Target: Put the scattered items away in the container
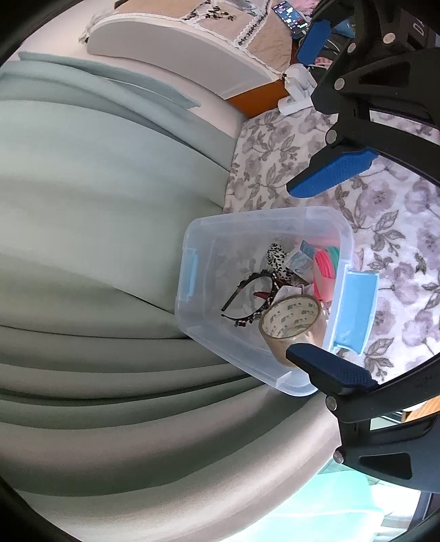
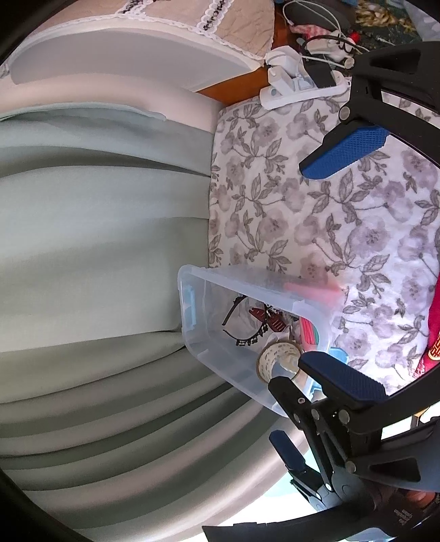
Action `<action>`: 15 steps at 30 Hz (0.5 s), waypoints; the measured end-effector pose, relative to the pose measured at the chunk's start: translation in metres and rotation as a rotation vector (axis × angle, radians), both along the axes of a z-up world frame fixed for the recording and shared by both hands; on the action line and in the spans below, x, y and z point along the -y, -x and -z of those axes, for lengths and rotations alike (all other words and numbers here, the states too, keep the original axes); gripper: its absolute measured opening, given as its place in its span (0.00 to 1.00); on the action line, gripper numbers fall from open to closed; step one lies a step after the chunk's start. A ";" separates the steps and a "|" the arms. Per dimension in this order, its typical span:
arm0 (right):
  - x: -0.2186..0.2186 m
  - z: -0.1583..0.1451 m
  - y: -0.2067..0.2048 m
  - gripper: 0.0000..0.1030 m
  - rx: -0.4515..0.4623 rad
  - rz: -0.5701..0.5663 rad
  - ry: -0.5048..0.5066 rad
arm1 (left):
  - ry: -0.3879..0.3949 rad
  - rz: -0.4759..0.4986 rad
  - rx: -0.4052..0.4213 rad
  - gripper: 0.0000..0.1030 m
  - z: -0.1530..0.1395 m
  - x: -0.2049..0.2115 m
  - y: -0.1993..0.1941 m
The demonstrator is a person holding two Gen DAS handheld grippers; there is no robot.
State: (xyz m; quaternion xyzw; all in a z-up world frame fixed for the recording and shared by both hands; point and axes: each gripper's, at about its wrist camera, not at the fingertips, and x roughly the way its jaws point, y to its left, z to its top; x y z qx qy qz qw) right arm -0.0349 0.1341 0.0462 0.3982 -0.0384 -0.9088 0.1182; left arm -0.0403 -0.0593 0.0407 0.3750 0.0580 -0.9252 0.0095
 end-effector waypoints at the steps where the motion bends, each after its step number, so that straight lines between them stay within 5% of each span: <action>1: 0.001 -0.001 -0.001 1.00 -0.001 0.000 0.000 | -0.002 0.000 0.007 0.86 -0.001 0.001 0.000; 15: 0.009 -0.018 -0.010 1.00 -0.001 -0.001 -0.012 | 0.030 -0.011 0.037 0.86 -0.016 0.010 -0.014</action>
